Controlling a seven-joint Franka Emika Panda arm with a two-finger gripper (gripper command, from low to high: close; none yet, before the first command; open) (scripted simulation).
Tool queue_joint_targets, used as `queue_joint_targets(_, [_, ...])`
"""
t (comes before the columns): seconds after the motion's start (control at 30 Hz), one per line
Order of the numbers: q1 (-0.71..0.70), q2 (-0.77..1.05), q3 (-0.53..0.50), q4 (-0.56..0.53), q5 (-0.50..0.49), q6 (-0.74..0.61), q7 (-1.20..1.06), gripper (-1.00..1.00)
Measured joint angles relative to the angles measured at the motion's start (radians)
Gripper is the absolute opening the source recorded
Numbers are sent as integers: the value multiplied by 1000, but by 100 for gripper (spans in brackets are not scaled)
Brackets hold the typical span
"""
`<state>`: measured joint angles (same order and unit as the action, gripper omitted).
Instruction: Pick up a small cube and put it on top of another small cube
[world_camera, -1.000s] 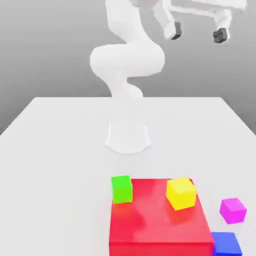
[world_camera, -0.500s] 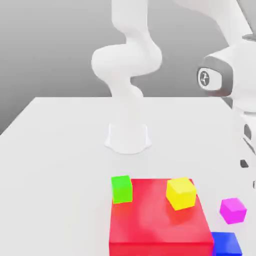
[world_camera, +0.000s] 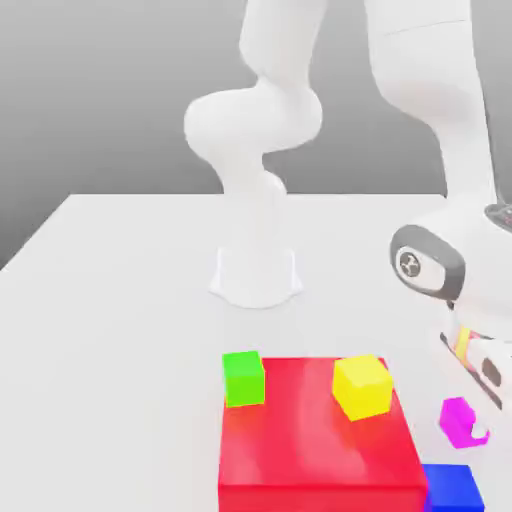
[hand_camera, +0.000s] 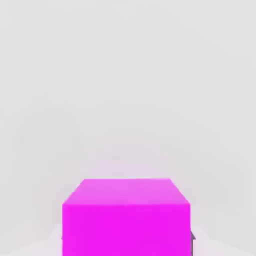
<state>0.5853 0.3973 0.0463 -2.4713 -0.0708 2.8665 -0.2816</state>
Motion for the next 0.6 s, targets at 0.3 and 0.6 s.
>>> queue_joint_targets(0.3, [-80,-141,-55,126,76,-268,49,-100])
queue_joint_targets(0.6, [-126,6,-94,230,112,-226,87,100])
